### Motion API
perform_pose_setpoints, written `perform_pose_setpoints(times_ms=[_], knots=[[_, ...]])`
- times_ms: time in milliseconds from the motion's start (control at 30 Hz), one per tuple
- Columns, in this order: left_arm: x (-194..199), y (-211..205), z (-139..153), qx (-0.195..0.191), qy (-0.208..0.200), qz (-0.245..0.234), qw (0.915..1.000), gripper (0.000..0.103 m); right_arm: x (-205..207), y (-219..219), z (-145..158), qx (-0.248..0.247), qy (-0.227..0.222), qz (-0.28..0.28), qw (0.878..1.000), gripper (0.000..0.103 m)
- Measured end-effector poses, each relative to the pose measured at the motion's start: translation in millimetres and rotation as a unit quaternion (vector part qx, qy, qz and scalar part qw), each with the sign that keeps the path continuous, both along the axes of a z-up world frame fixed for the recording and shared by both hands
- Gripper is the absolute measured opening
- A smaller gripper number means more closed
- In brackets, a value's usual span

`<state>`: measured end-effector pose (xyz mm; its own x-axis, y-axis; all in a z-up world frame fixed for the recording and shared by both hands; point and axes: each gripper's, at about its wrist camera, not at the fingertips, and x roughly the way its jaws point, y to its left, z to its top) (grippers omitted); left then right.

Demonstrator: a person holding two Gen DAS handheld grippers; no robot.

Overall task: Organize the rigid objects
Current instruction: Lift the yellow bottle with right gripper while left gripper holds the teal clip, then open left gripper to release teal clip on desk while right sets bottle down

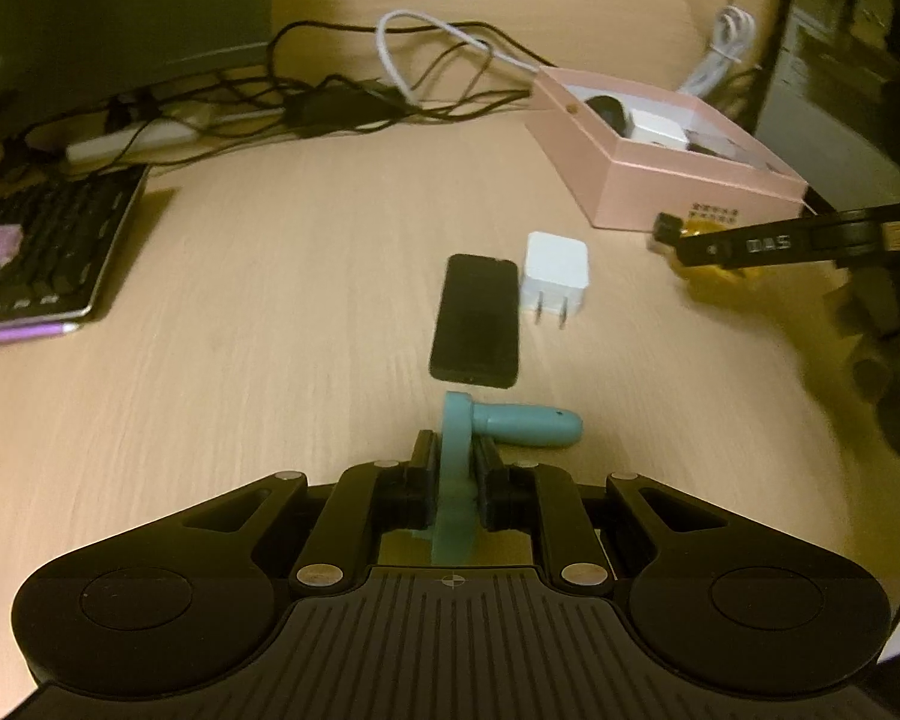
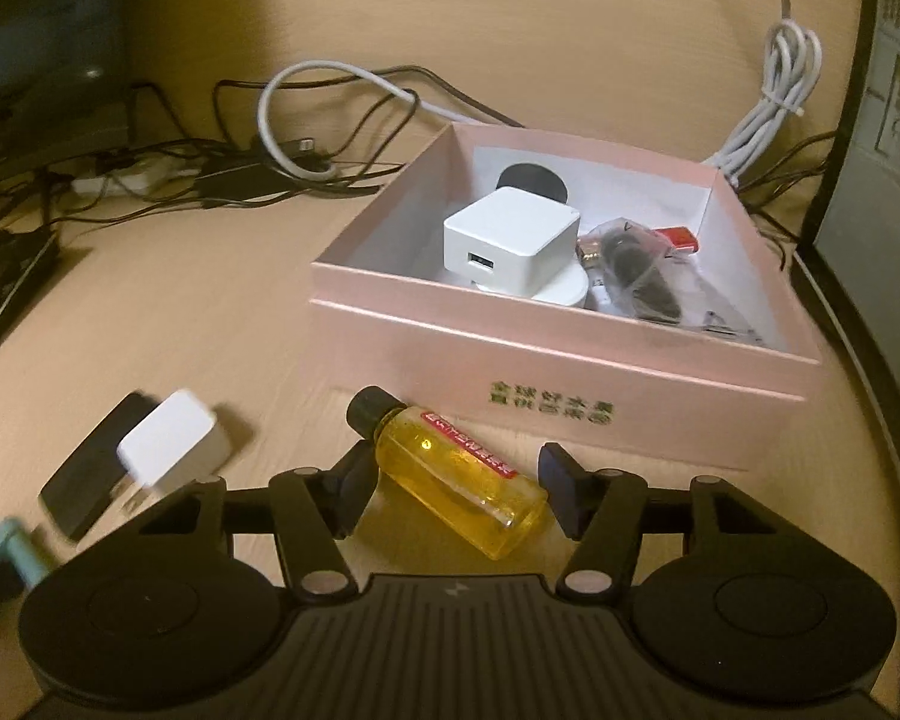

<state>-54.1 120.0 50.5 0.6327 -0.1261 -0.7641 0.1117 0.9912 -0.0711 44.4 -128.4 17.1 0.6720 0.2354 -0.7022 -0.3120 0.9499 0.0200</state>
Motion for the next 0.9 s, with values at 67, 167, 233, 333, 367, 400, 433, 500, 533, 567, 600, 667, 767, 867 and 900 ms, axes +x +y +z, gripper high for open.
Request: perform_pose_setpoints(times_ms=[67,167,233,333,367,400,433,500,533,567,600,667,767,867,900], knots=[[3,-1,1,-0.005,0.004,-0.007,1.0,0.015,-10,-8,6,-0.002,-0.007,0.006,1.0,0.059],[7,-3,3,-0.02,0.013,-0.016,0.9996,0.015,-26,-19,15,-0.009,-0.023,0.012,1.0,0.059],[7,-7,8,-0.031,0.014,-0.028,0.999,0.015,-33,-27,20,-0.014,-0.029,0.015,0.999,0.059],[6,-18,19,-0.035,0.007,-0.061,0.9975,0.015,-42,-40,26,-0.013,-0.025,0.01,1.0,0.059],[7,-23,23,-0.034,0.006,-0.074,0.9967,0.015,-44,-46,28,-0.01,-0.023,0.006,1.0,0.059],[7,-27,28,-0.033,0.001,-0.086,0.9957,0.015,-47,-50,31,-0.006,-0.021,0.001,1.0,0.059],[8,-32,33,-0.031,-0.005,-0.099,0.9946,0.014,-50,-56,34,-0.002,-0.021,-0.004,1.0,0.059],[12,-41,44,-0.028,-0.021,-0.123,0.9918,0.011,-57,-64,40,0.0,-0.028,-0.012,1.0,0.059],[15,-44,49,-0.028,-0.029,-0.131,0.9906,0.011,-60,-68,44,0.001,-0.032,-0.017,0.999,0.059],[21,-47,56,-0.028,-0.039,-0.138,0.9892,0.011,-62,-72,47,0.002,-0.037,-0.021,0.999,0.059],[26,-49,61,-0.03,-0.046,-0.142,0.9884,0.011,-65,-76,50,0.003,-0.042,-0.024,0.999,0.059],[39,-50,74,-0.037,-0.059,-0.143,0.9873,0.011,-69,-84,55,0.008,-0.048,-0.033,0.998,0.059],[57,-43,90,-0.047,-0.072,-0.132,0.9876,0.011,-75,-92,57,0.016,-0.05,-0.048,0.997,0.059],[60,-25,91,-0.07,-0.066,-0.123,0.9878,0.013,-77,-94,48,0.018,-0.035,-0.052,0.998,0.059],[58,-20,89,-0.065,-0.063,-0.122,0.9883,0.014,-77,-92,44,0.019,-0.029,-0.05,0.998,0.059]])
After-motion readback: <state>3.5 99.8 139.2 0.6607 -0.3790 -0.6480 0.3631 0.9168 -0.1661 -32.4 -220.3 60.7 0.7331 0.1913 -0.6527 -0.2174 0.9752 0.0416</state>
